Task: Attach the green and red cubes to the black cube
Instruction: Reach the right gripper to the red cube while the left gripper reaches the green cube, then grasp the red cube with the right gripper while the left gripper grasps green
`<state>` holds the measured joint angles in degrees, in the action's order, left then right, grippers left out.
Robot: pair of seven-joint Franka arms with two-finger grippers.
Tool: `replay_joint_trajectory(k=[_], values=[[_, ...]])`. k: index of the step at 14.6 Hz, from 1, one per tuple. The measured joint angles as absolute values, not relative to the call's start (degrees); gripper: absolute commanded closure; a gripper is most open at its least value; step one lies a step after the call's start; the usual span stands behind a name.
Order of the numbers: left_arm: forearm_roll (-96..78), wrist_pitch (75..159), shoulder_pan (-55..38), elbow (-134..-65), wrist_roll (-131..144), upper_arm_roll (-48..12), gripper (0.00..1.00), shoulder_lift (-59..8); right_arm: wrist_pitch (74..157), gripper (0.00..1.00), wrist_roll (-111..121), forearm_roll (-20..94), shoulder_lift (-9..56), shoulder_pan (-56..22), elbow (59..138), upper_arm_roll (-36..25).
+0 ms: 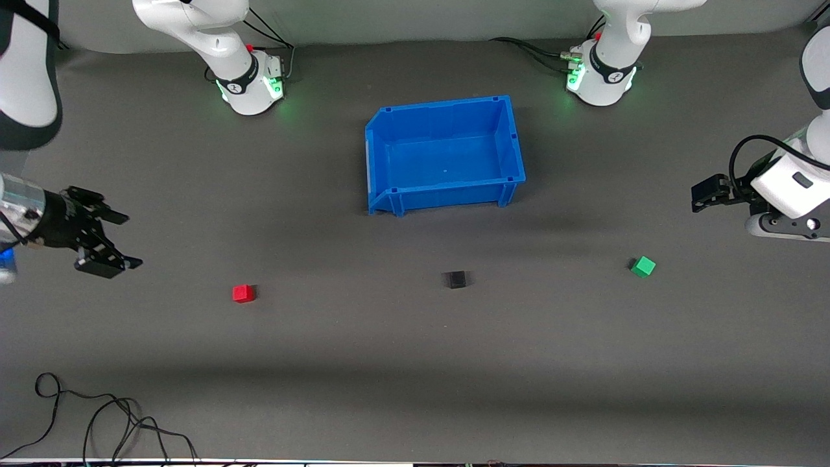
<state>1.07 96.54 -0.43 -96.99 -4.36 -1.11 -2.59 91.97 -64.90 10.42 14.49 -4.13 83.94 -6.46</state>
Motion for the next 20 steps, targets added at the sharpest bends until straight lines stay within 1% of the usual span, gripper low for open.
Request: replay_joint_trajectory(k=[3, 6, 8, 12, 15, 19, 20], values=[[1.1, 96.8, -0.4, -97.1, -4.3, -1.1, 0.0, -2.8, 92.6, 0.0, -67.5, 14.7, 18.5, -3.3, 84.5, -7.1], [1.1, 99.2, -0.3, -99.1, -4.2, -0.7, 0.0, -4.8, 100.0, 0.0, -67.6, 17.7, 21.5, -2.6, 89.1, -7.3], [1.1, 102.1, 0.5, -100.8, -4.0, -0.4, 0.0, -7.9, 105.4, 0.0, -67.6, 20.4, 22.2, -2.7, 93.5, -7.3], [1.1, 111.7, 2.3, -105.1, -3.3, -0.2, 0.0, -13.4, 116.2, 0.0, -67.6, 24.8, 25.4, -3.2, 99.9, -7.2], [0.9, 116.2, 2.3, -106.1, 0.6, -0.4, 0.01, -18.5, 121.9, 0.0, -66.8, 25.9, 29.8, -3.4, 101.3, -6.8], [0.4, 121.0, 2.2, -106.2, 14.8, -0.6, 0.02, -25.3, 126.8, 0.0, -62.9, 30.3, 34.6, -3.5, 101.3, -6.7], [-0.5, 122.2, 2.5, -106.2, 17.1, -0.5, 0.03, -26.3, 128.0, 0.0, -62.5, 30.5, 35.4, -3.6, 101.3, -6.6]])
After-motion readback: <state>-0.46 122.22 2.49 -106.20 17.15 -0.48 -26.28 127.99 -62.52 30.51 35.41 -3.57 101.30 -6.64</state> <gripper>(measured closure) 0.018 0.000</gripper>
